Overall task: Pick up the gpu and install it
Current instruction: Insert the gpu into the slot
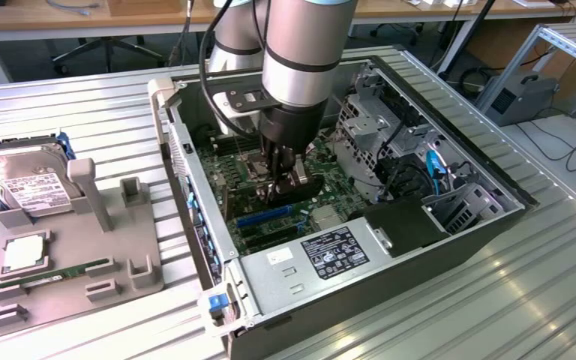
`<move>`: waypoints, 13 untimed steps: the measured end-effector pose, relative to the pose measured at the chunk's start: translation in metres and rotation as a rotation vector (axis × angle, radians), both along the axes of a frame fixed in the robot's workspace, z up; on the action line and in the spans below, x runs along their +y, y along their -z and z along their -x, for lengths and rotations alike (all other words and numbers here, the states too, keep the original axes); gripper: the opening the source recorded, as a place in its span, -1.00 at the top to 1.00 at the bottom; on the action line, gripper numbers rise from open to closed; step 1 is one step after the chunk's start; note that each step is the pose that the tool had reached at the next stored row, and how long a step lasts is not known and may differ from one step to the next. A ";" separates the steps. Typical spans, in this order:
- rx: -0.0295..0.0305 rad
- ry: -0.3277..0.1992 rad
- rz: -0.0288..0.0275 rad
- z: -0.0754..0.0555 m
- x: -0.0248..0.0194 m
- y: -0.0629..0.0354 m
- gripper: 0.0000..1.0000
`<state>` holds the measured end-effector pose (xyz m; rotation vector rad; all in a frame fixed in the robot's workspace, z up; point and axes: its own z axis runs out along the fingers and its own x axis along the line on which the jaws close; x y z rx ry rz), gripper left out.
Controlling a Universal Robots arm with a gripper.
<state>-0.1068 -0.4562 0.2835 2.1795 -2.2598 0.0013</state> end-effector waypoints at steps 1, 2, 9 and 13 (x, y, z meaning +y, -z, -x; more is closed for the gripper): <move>0.0000 0.000 0.0000 0.000 0.0000 0.0003 0.46; 0.0000 0.000 0.0000 0.001 0.0000 0.0010 0.46; -0.0001 0.000 -0.0001 0.002 0.0000 0.0031 0.46; -0.0001 0.000 -0.0001 0.003 0.0001 0.0042 0.46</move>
